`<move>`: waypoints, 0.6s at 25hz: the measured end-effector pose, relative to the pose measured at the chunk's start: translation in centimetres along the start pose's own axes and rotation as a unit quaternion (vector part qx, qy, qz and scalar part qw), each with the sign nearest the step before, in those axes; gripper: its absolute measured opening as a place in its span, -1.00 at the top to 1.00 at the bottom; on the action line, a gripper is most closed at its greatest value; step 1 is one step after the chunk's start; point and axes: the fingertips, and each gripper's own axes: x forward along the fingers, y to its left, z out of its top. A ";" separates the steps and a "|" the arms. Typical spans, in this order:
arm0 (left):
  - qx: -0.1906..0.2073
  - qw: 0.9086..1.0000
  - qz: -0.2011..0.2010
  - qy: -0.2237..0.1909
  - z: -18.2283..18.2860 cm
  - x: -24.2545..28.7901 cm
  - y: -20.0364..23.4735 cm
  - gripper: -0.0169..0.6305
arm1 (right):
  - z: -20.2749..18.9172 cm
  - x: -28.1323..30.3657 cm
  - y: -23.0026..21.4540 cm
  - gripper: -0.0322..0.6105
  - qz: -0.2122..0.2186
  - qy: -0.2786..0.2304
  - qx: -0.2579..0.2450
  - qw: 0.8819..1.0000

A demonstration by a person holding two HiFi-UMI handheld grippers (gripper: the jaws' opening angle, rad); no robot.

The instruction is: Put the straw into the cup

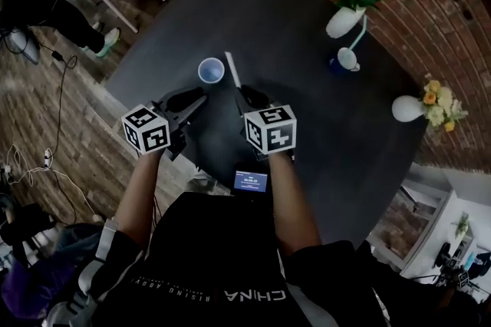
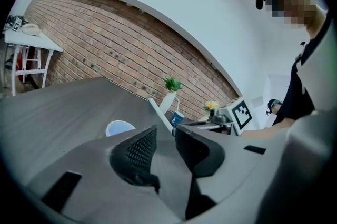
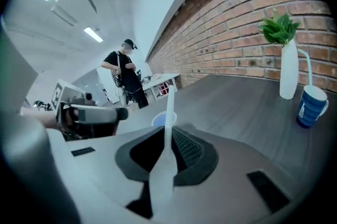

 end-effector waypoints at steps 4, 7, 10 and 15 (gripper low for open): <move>-0.013 1.000 0.001 -0.014 2.2 1.8 -0.1 0.55 | 1.3 -1.6 1.8 0.74 0.035 -0.029 -0.019 0.999; -0.024 0.999 -0.007 -0.035 4.1 2.6 -0.4 0.55 | 2.0 -2.3 2.6 0.74 0.054 -0.045 -0.028 0.997; -0.022 0.999 -0.012 -0.038 5.0 3.2 -0.6 0.55 | 2.5 -2.6 3.3 0.74 0.069 -0.055 -0.037 0.995; -0.039 0.998 -0.020 -0.049 6.2 3.9 -0.7 0.55 | 3.2 -2.7 3.8 0.74 0.088 -0.065 -0.047 0.993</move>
